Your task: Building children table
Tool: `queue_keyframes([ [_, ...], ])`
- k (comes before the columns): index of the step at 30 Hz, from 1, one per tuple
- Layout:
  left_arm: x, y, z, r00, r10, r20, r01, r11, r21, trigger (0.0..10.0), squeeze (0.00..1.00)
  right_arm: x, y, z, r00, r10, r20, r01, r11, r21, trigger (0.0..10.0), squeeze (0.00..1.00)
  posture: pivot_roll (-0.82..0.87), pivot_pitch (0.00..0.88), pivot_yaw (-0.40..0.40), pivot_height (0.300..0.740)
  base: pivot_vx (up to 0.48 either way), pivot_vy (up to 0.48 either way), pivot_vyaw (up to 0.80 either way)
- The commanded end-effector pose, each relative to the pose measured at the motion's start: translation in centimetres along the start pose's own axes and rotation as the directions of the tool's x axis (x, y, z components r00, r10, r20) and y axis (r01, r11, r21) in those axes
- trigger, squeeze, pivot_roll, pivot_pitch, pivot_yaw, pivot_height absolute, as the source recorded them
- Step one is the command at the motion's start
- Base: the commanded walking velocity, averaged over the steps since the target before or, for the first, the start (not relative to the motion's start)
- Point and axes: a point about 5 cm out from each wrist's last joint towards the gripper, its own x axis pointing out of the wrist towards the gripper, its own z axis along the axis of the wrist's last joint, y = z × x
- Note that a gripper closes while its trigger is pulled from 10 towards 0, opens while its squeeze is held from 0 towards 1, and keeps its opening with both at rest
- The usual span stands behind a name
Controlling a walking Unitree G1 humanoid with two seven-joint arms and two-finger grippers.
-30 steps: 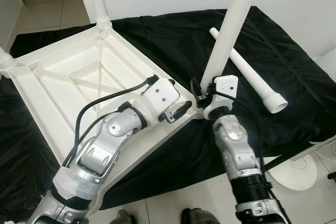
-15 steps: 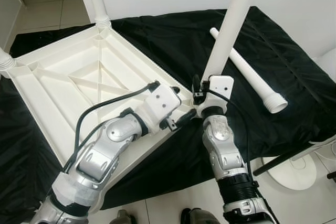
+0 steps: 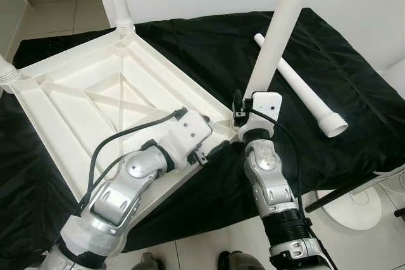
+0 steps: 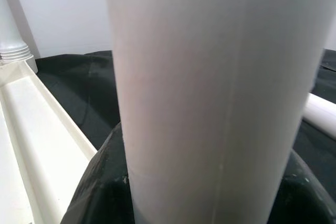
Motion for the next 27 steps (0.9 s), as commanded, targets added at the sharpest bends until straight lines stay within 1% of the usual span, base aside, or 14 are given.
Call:
queue_keyframes([
  [1,0.0,-0.3,-0.5,0.999,-0.042,-0.013,0.042,0.999,-0.012,10.0,0.00,-0.6,-0.6,-2.3,0.993,-0.028,-0.111,0.026,1.000,-0.013,10.0,0.00,-0.05,0.088,0.022,0.740,0.000,0.000,0.00],
  [8,0.0,-0.3,-0.3,0.999,-0.050,-0.008,0.050,0.999,-0.004,10.0,0.00,-0.6,-0.5,-2.3,0.994,-0.033,-0.103,0.033,0.999,-0.007,10.0,0.00,-0.05,0.075,0.022,0.740,0.000,0.000,0.00],
  [9,0.0,-0.3,-0.2,0.999,-0.052,-0.008,0.052,0.999,-0.002,10.0,0.00,-0.7,-0.4,-2.2,0.995,-0.030,-0.096,0.030,1.000,-0.001,10.0,1.00,-0.05,0.075,0.022,0.740,0.000,0.000,0.00],
  [12,0.0,-0.3,-0.2,0.999,-0.053,-0.006,0.053,0.999,0.000,10.0,0.00,-0.7,-0.3,-2.1,0.996,-0.022,-0.086,0.023,1.000,0.009,10.0,1.00,-0.05,0.075,0.022,0.740,0.000,0.000,0.00],
  [16,0.1,-0.5,-0.1,0.998,-0.061,-0.001,0.061,0.998,0.000,10.0,0.00,-0.6,-0.6,-1.2,1.000,0.017,-0.011,-0.017,1.000,-0.004,10.0,1.00,-0.05,0.072,0.025,0.740,0.000,0.000,0.00],
  [17,0.0,-0.6,-0.2,0.998,-0.064,-0.003,0.064,0.998,-0.001,10.0,0.00,-0.5,-0.8,-1.0,0.999,0.035,-0.002,-0.035,0.999,0.001,10.0,0.07,-0.05,0.072,0.025,0.740,0.000,0.000,0.00],
  [18,0.0,-0.6,-0.2,0.998,-0.064,-0.003,0.064,0.998,-0.001,10.0,0.00,-0.5,-0.8,-1.0,0.999,0.035,-0.002,-0.035,0.999,0.001,10.0,0.07,-0.05,0.072,0.025,0.740,0.000,0.000,0.00],
  [19,0.0,-0.6,-0.3,0.998,-0.066,-0.005,0.066,0.998,0.001,10.0,0.00,-0.4,-1.1,-0.9,0.998,0.064,0.006,-0.064,0.998,0.009,10.0,0.00,-0.05,0.072,0.025,0.740,0.000,0.000,0.00],
  [22,-0.1,-0.5,-0.3,0.998,-0.067,-0.008,0.067,0.998,0.002,10.0,0.00,-0.3,-1.3,-0.8,0.997,0.082,0.010,-0.082,0.997,0.016,10.0,0.00,-0.05,0.072,0.025,0.740,0.000,0.000,0.00],
  [23,0.0,-0.5,-0.3,0.998,-0.068,-0.009,0.068,0.998,0.005,10.0,0.00,-0.1,-1.8,-0.6,0.990,0.137,0.016,-0.137,0.990,0.018,10.0,0.00,-0.05,0.070,0.026,0.740,0.000,0.000,0.00],
  [24,0.0,-0.5,-0.3,0.998,-0.068,-0.009,0.068,0.998,0.005,10.0,0.00,-0.1,-1.8,-0.6,0.990,0.137,0.016,-0.137,0.990,0.018,10.0,0.00,-0.05,0.070,0.026,0.740,0.000,0.000,0.00],
  [25,0.0,-0.4,-0.3,0.998,-0.069,-0.009,0.069,0.998,0.007,10.0,0.00,0.0,-2.3,-0.4,0.981,0.196,0.019,-0.196,0.981,0.007,10.0,0.00,-0.05,0.069,0.027,0.740,0.000,0.000,0.00],
  [26,0.0,-0.4,-0.3,0.998,-0.069,-0.009,0.069,0.998,0.007,10.0,0.00,0.0,-2.3,-0.4,0.981,0.196,0.019,-0.196,0.981,0.007,10.0,0.00,-0.05,0.069,0.027,0.740,0.000,0.000,0.00],
  [27,0.1,-0.3,-0.2,0.997,-0.071,-0.007,0.071,0.997,0.010,10.0,0.00,0.3,-3.3,-0.1,0.949,0.316,0.015,-0.316,0.949,-0.015,10.0,0.00,-0.06,0.067,0.027,0.740,0.000,0.000,0.00],
])
